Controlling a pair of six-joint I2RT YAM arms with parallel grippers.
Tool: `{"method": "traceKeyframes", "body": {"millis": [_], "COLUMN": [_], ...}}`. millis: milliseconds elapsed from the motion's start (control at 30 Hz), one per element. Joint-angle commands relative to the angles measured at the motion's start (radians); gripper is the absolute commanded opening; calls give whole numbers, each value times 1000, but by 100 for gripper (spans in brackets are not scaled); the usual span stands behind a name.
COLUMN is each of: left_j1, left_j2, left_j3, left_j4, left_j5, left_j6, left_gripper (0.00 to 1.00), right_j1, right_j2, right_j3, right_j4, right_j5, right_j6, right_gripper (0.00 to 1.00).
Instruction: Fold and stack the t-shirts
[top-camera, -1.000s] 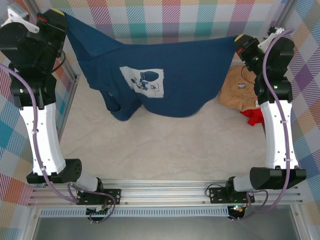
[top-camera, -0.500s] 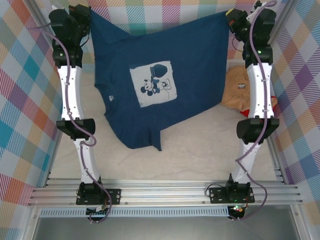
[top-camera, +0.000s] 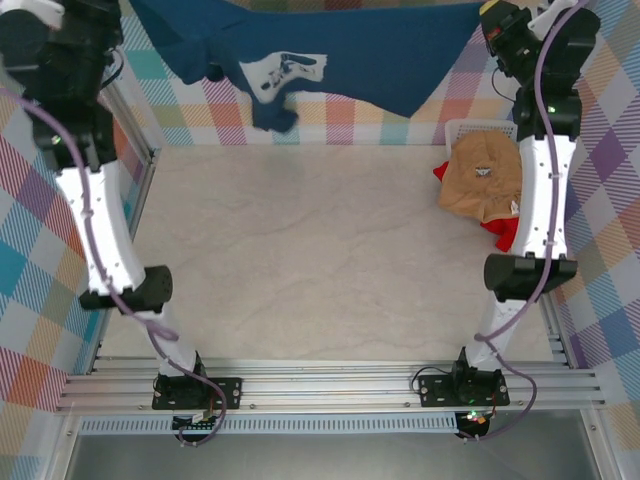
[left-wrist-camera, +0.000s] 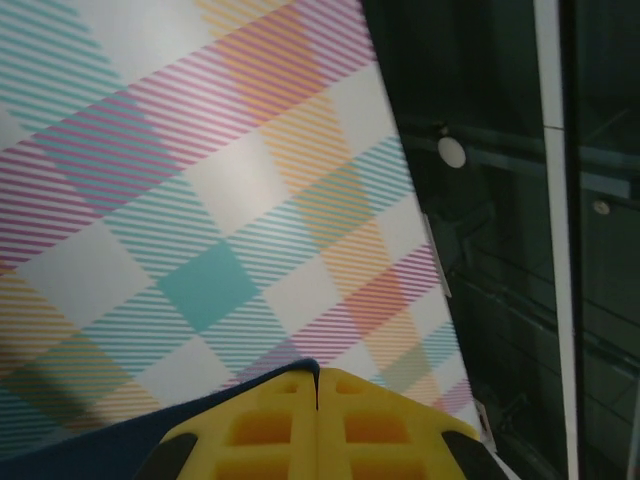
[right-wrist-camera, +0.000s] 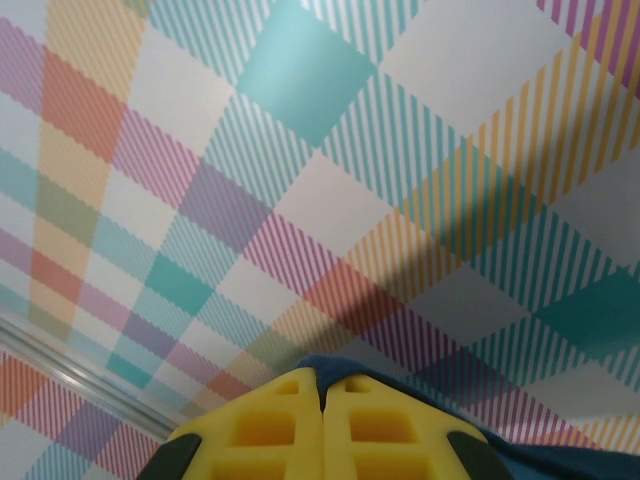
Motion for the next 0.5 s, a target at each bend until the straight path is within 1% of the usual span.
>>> {"method": "traceKeyframes", "body": {"millis": [0,67,100,200,300,333,400,467], "left_j1": [-15,-59,-83,-139,-193,-210,-239,-263], "left_j2": [-158,-300,-386,-615,-821,-878,-966,-1026], "left_j3": [-196,-472,-639,-1170,-1621,-1745,-1912,-2029], "left_j4": [-149,-213,-234,-250,-261,-271,-316,-345], "left_j5": [48,28,7,-49,-134,-152,-190,-192], "left_j6": [105,138,139,109,32,6,-15,-40], "left_gripper": [0,0,0,0,0,0,0,0], "right_j1": [-11,-7,3,31,79,98,125,162], "right_j2": [-108,-188,-239,-349,-380,-378,-363,-346], "right_j3": [-198,-413,-550,-895,-1135,-1202,-1329,-1421], "right_j4": [10,37,60,94,24,-26,-61,-78], "right_j5": [-57,-87,-86,-82,-83,-59,-44,-10], "right_j6": [-23,-22,-28,-34,-91,-114,-121,-143], "right_gripper": [0,0,0,0,0,0,0,0]}}
